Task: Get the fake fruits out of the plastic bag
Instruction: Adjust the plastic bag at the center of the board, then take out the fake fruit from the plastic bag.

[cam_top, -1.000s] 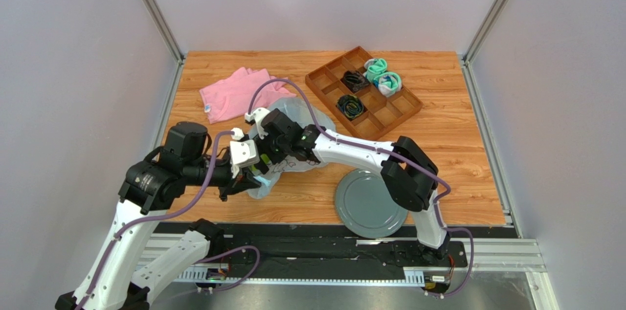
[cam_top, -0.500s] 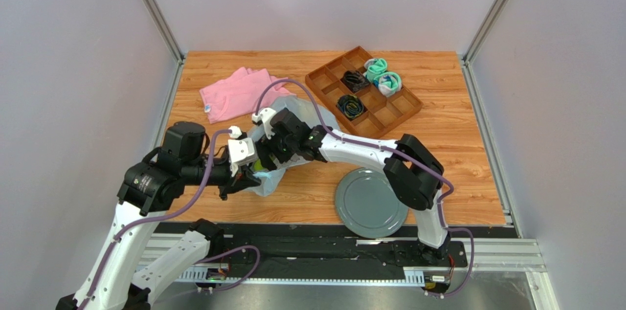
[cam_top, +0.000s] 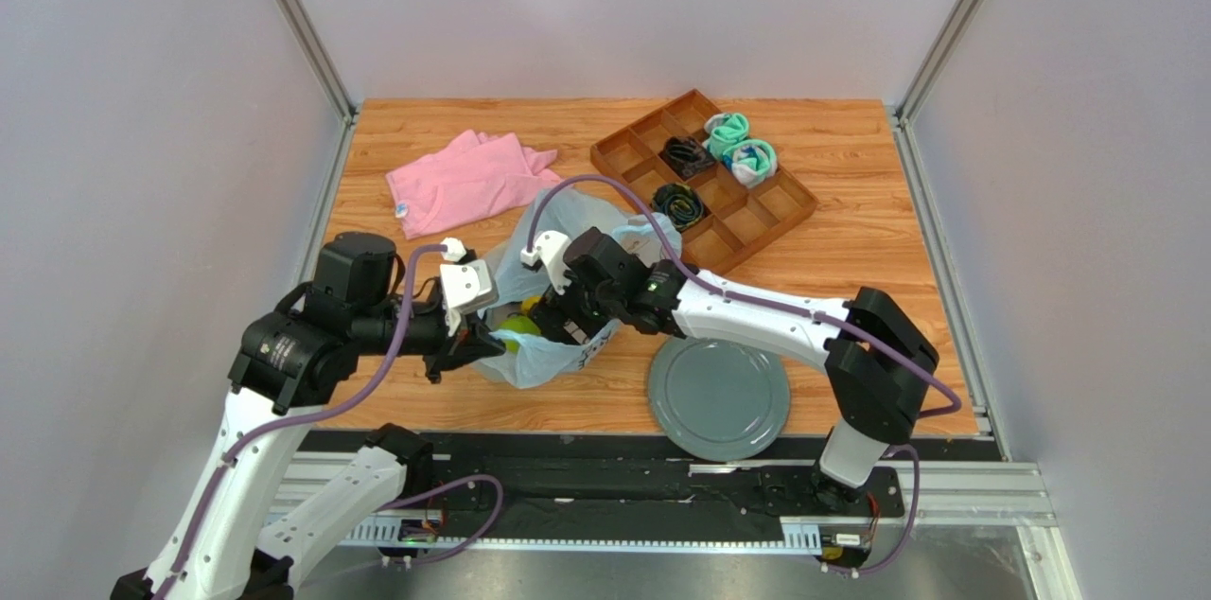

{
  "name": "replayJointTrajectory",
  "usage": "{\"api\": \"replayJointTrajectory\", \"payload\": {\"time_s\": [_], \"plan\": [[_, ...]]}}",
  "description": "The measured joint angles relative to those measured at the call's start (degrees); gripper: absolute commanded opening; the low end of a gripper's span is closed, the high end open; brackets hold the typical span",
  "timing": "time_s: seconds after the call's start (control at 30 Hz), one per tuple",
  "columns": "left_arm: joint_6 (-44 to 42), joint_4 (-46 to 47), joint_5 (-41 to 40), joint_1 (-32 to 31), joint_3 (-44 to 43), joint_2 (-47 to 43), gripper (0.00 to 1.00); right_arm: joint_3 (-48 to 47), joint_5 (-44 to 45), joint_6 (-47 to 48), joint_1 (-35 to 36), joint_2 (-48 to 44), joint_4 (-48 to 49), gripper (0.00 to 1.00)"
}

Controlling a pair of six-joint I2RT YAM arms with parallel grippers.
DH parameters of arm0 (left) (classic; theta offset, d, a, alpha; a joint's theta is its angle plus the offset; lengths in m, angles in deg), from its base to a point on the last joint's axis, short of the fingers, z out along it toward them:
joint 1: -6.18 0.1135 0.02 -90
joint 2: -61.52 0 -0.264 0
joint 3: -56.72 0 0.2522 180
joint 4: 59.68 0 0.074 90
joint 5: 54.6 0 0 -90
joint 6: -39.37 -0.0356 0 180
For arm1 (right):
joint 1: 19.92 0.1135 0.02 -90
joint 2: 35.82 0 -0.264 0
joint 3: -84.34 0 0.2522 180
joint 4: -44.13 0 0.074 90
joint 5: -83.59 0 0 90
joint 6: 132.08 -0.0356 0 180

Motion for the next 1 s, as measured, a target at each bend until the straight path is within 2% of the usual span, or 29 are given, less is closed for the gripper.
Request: {"api": "replayJointTrajectory", "payload": {"time_s": [0.2,0.33,0.5,0.8,0.9,1.0], "plan": [[0.0,0.0,0.0,0.2,0.0,0.6,0.0,-11.8,0.0,1.7,0.0,6.2,2.3,0.95],[0.0,0.0,0.0,1.0,0.0,1.3,0.0,-15.9,-1.4,1.7,0.0,11.1,3.9,1.0],[0.0,0.0,0.0,2.3,0.0,1.9,0.0,-15.3,-4.5,0.5,0.0,16.3,3.9,1.0],[0.2,0.8,0.4,3.3,-0.1,2.5,0.0,-15.1,-8.0,1.1,1.2,20.3,5.8,0.98],[0.5,1.1,0.7,3.4,-0.1,2.5,0.0,-15.1,-9.5,1.5,1.7,23.0,4.7,0.66],[0.6,1.3,0.8,3.5,-0.1,2.7,0.0,-15.3,-10.0,2.1,1.9,23.4,4.1,0.54]]}}
